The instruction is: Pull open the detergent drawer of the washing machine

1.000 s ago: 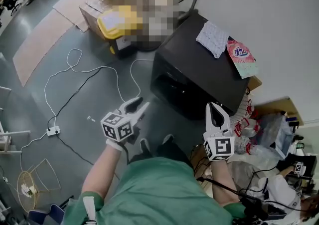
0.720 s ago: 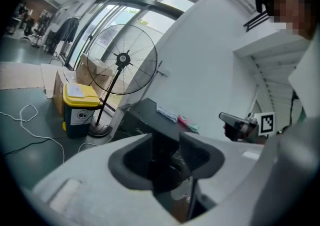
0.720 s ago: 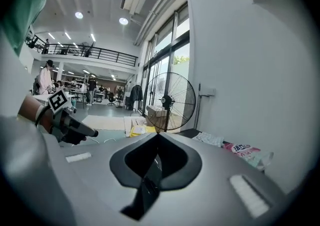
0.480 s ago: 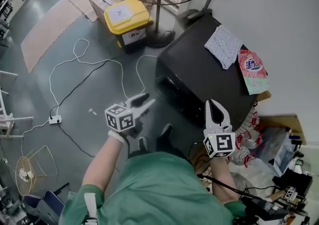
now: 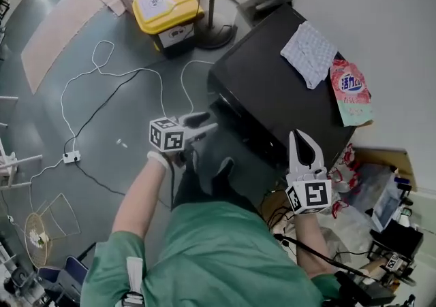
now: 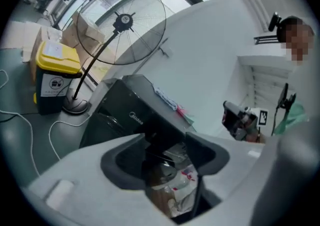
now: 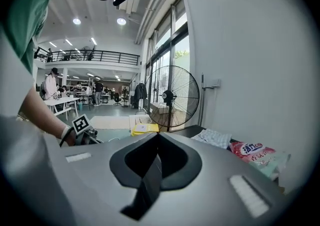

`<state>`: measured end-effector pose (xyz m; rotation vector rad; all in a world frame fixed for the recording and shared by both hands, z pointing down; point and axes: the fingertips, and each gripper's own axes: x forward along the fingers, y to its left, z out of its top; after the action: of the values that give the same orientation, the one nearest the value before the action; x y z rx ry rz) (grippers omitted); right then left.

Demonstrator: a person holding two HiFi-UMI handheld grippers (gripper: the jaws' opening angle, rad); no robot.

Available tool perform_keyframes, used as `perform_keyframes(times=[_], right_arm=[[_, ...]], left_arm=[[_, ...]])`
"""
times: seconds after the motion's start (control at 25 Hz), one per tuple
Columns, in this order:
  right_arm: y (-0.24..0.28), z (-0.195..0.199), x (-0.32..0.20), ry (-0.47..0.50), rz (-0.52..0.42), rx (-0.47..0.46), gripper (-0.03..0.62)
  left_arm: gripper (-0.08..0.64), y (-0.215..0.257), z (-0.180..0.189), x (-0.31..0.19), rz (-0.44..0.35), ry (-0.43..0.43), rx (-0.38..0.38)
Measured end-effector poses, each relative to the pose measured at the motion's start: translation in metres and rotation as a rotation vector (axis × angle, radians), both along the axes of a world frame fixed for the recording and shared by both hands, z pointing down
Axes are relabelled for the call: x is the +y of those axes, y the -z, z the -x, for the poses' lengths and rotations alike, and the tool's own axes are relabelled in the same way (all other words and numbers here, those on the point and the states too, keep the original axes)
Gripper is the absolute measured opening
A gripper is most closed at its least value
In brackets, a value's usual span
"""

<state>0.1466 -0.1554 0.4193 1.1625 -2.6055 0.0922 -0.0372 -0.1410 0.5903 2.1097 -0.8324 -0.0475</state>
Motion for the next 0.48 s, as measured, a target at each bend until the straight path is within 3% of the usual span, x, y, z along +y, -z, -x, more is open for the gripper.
perform_keyframes(times=[0.32, 0.48], right_arm=[[-0.012, -0.006, 0.006, -0.166, 0.04, 0.062, -0.002], [-0.017, -0.014, 0.016, -0.234, 0.056, 0.087, -0.002]], left_arm=[[0.287, -0.054, -0.016, -0.053, 0.038, -0.225, 0.029], [0.302, -0.074, -0.03, -0.071, 0.062, -0.287, 0.047]])
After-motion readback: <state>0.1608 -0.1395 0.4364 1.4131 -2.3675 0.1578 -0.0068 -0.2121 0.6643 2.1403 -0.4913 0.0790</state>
